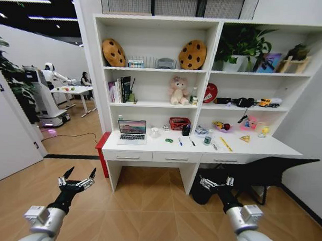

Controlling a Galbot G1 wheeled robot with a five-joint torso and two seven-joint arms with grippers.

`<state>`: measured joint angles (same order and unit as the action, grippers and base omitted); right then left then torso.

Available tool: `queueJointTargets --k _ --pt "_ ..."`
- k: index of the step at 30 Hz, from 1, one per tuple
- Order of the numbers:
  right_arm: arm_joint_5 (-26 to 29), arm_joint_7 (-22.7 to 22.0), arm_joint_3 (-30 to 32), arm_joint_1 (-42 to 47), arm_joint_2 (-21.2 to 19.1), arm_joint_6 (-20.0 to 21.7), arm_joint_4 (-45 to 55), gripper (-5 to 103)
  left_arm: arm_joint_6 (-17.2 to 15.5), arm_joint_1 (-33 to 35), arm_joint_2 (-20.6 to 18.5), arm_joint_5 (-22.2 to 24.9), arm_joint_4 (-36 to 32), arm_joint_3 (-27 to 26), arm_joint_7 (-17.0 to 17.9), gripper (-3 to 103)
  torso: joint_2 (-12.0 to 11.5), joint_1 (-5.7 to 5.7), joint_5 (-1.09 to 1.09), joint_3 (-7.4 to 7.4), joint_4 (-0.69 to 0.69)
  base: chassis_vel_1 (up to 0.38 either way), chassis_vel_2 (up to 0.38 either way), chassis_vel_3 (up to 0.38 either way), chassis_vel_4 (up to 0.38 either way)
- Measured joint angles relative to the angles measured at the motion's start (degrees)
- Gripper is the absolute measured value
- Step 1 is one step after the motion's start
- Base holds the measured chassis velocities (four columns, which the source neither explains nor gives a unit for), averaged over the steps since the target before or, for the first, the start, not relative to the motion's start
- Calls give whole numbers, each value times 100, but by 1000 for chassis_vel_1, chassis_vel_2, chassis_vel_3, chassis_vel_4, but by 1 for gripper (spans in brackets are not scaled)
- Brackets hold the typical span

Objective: Organize the objects on the table.

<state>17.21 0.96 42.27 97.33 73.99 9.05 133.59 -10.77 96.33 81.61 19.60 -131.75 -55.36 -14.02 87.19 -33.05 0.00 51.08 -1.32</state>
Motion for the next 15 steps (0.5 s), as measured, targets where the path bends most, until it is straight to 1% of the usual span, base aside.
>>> queueJointTargets --k 9,15 --pt "-127 -10 -21 108 133 -36 102 100 7 59 -27 69 -25 -31 -32 100 0 1 0 0 0 0 0 0 0" --pt "-197 -10 -16 202 158 -97 159 100 156 112 -4 44 -34 -34 -37 100 0 1 0 0 0 0 0 0 0"
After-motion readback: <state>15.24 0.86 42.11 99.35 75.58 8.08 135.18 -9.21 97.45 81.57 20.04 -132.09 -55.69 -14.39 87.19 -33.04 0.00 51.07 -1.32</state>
